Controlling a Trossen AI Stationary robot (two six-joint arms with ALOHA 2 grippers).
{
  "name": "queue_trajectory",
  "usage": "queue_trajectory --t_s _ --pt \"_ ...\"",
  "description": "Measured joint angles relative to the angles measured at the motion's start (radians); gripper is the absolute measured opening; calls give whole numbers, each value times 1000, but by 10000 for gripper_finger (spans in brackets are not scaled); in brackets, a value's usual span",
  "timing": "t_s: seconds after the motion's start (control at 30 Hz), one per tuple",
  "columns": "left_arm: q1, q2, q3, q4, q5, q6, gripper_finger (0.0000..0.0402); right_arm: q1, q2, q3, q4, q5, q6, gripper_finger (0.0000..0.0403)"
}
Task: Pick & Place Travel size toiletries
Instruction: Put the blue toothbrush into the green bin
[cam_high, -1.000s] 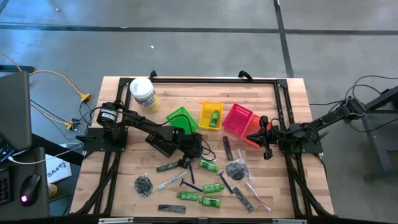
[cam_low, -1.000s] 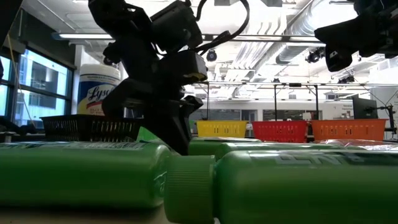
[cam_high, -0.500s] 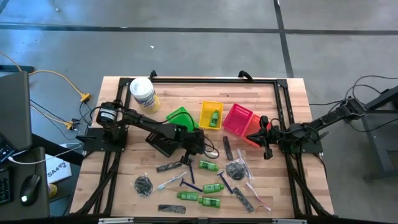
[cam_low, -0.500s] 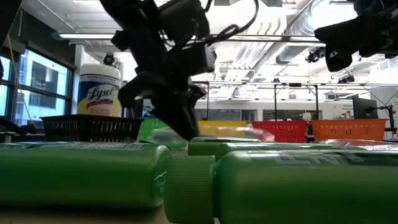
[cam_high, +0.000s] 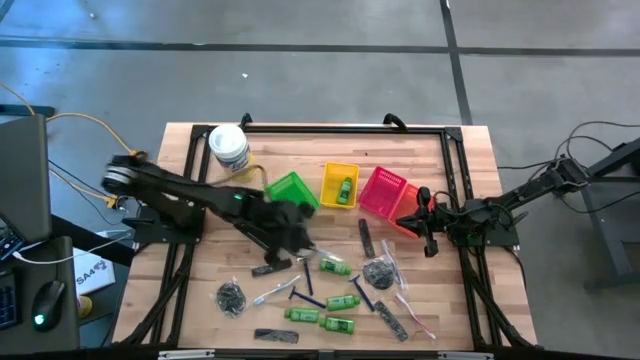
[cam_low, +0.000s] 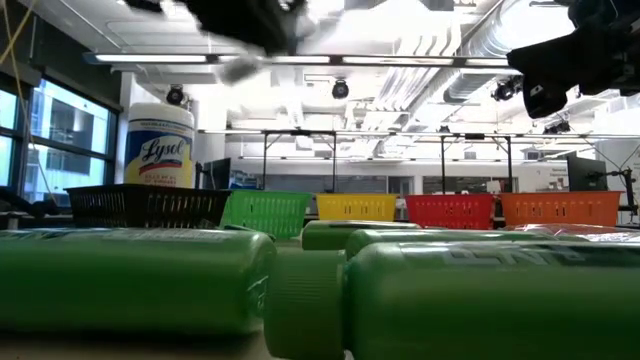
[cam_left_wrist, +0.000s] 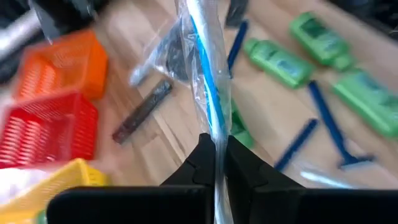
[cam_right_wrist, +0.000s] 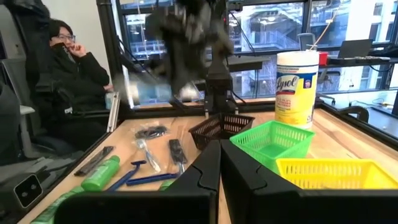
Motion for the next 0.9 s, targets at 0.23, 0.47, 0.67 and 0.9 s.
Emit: queue_trajectory --t_s 0.23,0.47,0.67,0.9 --pt "83 -254 -116 49 128 111 7 0 5 0 14 -10 -1 4" --pt "283 -368 -290 238 363 190 7 0 9 0 30 -11 -2 4" --pt "441 -324 -399 356 588 286 7 0 15 0 40 -11 -2 4" --pt "570 -199 -455 565 725 220 7 0 15 0 41 -11 -4 4"
